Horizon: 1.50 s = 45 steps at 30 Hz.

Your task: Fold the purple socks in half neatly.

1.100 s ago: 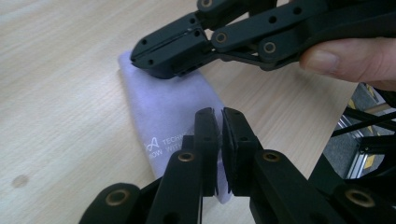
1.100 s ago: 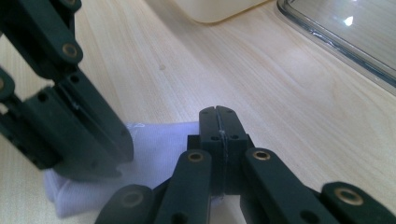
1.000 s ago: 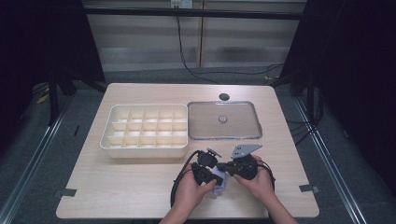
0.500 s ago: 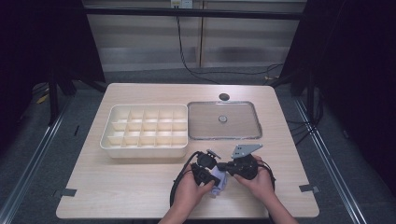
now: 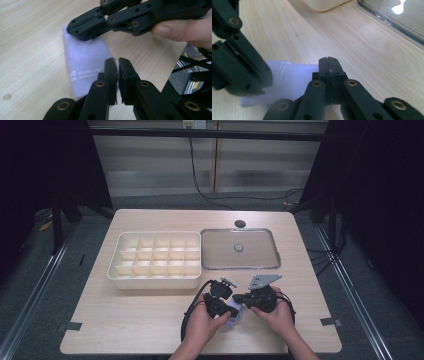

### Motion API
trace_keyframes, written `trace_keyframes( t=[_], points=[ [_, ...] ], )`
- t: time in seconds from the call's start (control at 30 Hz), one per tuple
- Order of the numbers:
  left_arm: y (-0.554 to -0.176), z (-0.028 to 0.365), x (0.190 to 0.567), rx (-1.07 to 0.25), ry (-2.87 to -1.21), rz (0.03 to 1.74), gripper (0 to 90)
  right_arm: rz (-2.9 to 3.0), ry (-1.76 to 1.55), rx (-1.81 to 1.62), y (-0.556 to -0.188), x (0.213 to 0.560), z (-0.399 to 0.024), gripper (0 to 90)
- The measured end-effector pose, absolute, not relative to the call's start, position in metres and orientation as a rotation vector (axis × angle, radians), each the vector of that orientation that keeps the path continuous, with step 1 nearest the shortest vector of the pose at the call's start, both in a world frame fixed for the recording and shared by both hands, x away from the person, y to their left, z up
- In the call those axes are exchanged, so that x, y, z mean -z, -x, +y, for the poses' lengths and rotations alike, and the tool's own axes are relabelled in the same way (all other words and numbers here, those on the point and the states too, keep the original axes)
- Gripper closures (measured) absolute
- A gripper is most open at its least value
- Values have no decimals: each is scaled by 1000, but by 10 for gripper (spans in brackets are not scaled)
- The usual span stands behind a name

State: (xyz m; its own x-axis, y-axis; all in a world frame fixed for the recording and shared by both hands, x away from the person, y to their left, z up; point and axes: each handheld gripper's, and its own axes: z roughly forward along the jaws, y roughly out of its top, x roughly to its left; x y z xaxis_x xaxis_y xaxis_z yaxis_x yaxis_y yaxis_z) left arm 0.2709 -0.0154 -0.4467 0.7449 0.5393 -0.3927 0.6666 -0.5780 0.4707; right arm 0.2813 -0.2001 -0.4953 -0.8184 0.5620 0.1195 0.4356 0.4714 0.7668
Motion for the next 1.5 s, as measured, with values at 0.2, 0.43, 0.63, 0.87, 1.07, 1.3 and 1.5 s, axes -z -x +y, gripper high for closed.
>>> trace_keyframes(
  t=[0.2,0.43,0.63,0.87,1.07,1.3,1.5],
  points=[
    [-271,-20,460,299,-2356,929,848,2560,-876,-1277,-281,496,-201,900],
    [-268,-20,468,291,-2374,938,868,2559,-879,-1284,-280,496,-202,900],
    [-267,-21,470,283,-2382,936,888,2557,-877,-1283,-280,497,-202,900],
    [-266,-13,472,301,-2377,958,893,2557,-876,-1289,-281,498,-199,900],
    [-266,-6,473,304,-2369,963,892,2564,-881,-1290,-285,499,-195,900],
    [-267,-5,472,318,-2363,968,887,2564,-877,-1290,-286,498,-195,900],
    [-270,-1,468,360,-2352,974,844,2560,-868,-1289,-284,496,-196,900]
  ],
)
